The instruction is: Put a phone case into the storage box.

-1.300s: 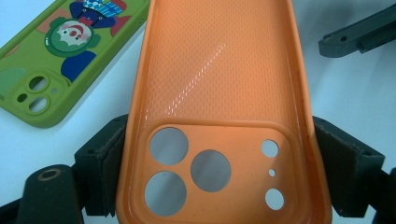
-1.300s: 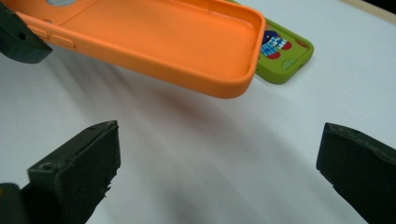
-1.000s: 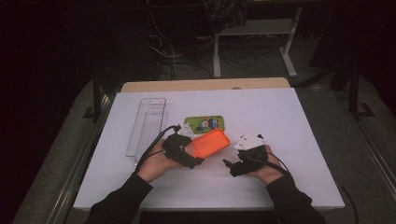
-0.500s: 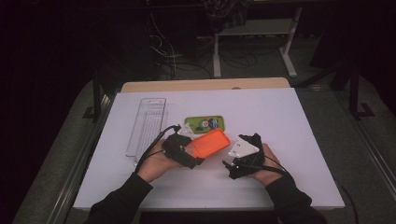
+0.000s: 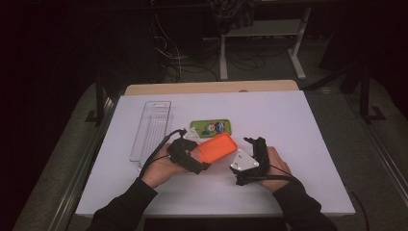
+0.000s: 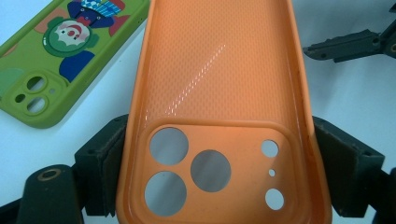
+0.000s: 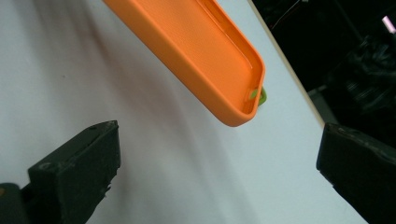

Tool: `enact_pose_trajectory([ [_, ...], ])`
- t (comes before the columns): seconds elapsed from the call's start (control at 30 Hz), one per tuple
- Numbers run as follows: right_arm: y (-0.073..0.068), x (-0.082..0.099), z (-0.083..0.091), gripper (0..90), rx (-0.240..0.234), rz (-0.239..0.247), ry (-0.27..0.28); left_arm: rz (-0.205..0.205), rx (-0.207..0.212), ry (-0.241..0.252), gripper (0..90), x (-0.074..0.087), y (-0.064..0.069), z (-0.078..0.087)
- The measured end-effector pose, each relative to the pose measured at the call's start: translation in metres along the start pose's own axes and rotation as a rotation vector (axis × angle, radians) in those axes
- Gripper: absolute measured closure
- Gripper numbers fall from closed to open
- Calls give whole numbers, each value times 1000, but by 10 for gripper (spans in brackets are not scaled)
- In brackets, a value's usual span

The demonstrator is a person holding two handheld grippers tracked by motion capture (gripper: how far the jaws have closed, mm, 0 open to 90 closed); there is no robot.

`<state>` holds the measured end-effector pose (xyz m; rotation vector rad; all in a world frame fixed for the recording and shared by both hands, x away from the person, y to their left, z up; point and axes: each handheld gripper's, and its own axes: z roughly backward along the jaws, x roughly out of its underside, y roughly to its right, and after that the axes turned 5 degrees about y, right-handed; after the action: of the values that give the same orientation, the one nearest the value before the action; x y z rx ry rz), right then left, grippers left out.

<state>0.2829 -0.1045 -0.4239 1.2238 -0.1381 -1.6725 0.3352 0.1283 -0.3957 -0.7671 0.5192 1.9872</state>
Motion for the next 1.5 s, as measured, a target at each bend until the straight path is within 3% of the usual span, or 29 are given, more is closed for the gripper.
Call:
enact_pose_trajectory([
  [0.07,-3,-1,0,0,21,23,0,-8,-1,-1,162,0,0,0],
  [0.17,-6,-1,-1,0,40,78,-10,13,2,12,162,0,1,-1],
  [0.27,-9,-2,-1,0,69,153,-9,-4,10,-18,162,0,0,1],
  [0.3,-8,-2,-2,0,58,204,-16,-5,8,-18,162,0,0,1],
  [0.33,-10,-2,-2,0,68,215,-13,14,7,-2,162,0,1,0],
  [0.4,-11,-3,-2,0,82,258,-18,-9,7,-19,162,0,0,1],
  [0.47,-15,-5,-2,0,103,261,-10,-16,9,-25,162,0,-1,1],
  [0.57,-17,-7,-1,0,125,343,-8,7,9,-7,162,0,1,0],
  [0.6,-19,-7,-2,0,137,339,1,8,9,-6,162,0,1,0],
  [0.73,-24,-9,-1,1,159,425,12,6,11,-6,162,0,1,0],
  [0.8,-28,-11,-1,21,177,451,3,-18,11,-20,162,-1,0,0],
  [0.9,-32,-14,-1,51,204,486,10,-13,12,-18,162,-1,0,0],
  [0.93,-32,-15,-2,61,213,531,26,-16,12,-20,162,-1,0,0],
  [1.03,-34,-16,-2,104,217,595,21,-18,13,-21,162,-1,0,1],
  [1.27,-37,-18,-5,190,242,661,29,-12,12,-16,162,-1,0,1],
  [1.33,-39,-19,-8,228,260,643,48,-24,14,-26,162,-1,0,2],
  [1.5,-38,-18,-14,265,260,660,46,-22,15,-23,163,-1,0,2],
])
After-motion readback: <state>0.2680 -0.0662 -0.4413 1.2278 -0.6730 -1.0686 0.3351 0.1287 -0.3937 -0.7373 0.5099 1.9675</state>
